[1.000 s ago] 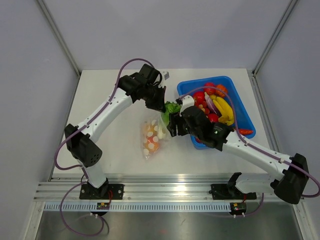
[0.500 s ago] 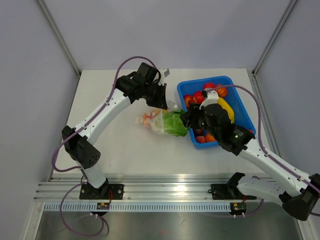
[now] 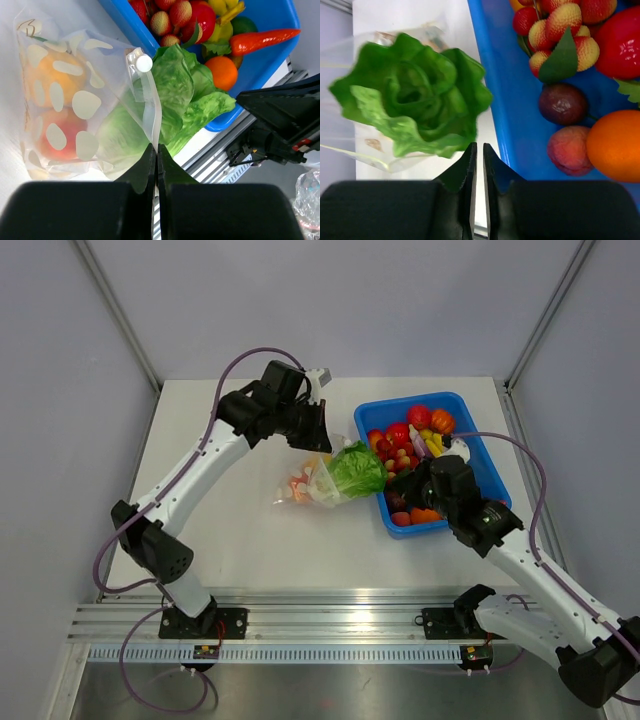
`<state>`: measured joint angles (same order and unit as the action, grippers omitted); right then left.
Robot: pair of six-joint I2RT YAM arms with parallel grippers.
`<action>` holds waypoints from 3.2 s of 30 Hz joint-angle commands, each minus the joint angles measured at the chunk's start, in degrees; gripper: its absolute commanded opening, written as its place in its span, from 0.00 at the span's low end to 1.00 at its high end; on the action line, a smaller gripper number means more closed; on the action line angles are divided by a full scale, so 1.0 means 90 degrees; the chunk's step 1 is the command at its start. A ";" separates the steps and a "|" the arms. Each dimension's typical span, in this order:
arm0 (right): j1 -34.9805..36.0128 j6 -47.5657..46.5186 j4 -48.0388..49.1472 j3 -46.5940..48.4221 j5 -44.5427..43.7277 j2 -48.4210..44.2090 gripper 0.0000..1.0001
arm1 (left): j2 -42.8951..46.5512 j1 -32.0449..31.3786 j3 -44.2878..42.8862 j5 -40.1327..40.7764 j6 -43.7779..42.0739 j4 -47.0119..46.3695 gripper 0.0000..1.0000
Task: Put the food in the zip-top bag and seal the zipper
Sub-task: Adjust the zipper food storage bag at the center of the board.
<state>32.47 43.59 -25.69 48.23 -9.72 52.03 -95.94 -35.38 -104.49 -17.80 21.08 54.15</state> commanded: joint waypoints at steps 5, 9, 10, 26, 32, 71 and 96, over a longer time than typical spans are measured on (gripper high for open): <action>-0.0024 0.0195 0.0188 -0.0046 0.0542 -0.0030 0.14 | 0.0816 0.0414 -0.0070 -0.0550 0.0519 -0.0967 0.00; -0.0024 0.0390 0.0569 0.0003 0.0864 0.0351 0.20 | 0.0826 0.0551 -0.0353 -0.0785 0.0607 -0.1017 0.00; -0.0024 0.0507 0.0734 -0.0007 0.0923 0.0429 0.23 | 0.0826 0.0561 -0.0411 -0.0795 0.0607 -0.0988 0.00; -0.0024 0.1435 0.4201 -0.0397 0.2358 0.2002 0.42 | 0.0797 0.0649 -0.0383 -0.1225 0.0724 -0.1114 0.00; -0.0024 0.1621 0.4690 -0.0660 0.2320 0.1866 0.44 | 0.0826 0.0649 -0.0266 -0.1254 0.0685 -0.1124 0.00; -0.0024 0.1797 0.4651 -0.0720 0.2300 0.2060 0.38 | 0.0816 0.0669 -0.0041 -0.1449 0.0832 -0.1359 0.00; 0.0034 0.2568 0.7864 -0.1247 0.2769 0.3485 0.37 | 0.0660 0.0669 0.0731 -0.1723 0.0977 -0.1739 0.00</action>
<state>32.47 65.87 38.44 35.55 14.55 80.71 -90.48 -29.28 -98.24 -29.02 28.56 43.27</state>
